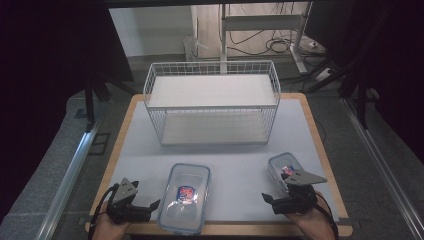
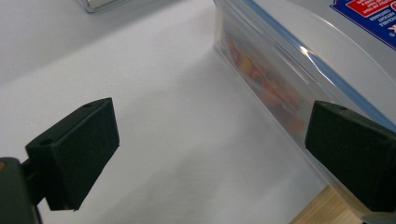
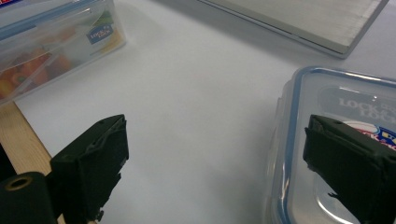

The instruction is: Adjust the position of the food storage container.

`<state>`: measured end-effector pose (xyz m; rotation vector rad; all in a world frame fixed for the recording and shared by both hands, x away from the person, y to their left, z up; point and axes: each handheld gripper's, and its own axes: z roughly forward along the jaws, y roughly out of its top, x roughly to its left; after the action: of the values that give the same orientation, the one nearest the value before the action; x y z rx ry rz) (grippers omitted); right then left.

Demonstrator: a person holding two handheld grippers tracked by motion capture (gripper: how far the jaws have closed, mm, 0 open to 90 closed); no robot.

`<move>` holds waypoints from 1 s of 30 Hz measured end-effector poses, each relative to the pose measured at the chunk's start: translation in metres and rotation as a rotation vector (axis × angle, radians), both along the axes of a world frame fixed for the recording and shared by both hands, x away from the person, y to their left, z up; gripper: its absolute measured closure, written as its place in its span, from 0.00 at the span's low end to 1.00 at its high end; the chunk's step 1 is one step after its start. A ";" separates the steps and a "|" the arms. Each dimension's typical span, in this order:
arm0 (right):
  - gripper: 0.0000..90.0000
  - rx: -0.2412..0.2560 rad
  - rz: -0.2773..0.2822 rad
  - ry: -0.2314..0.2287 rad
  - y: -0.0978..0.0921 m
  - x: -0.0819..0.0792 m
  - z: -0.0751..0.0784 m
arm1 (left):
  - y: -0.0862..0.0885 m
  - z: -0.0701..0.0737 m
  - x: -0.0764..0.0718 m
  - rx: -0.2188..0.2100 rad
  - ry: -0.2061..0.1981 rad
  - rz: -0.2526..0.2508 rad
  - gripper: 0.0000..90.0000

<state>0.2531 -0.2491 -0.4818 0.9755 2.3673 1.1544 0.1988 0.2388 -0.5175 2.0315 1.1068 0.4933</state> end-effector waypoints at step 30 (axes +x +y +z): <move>0.19 0.008 0.029 -0.005 0.004 -0.004 0.000 | 0.000 0.003 -0.009 -0.133 0.097 -0.156 0.66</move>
<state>0.2490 -0.2448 -0.4820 0.9433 2.3825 1.1759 0.1894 0.2386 -0.5147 2.0223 1.0002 0.2375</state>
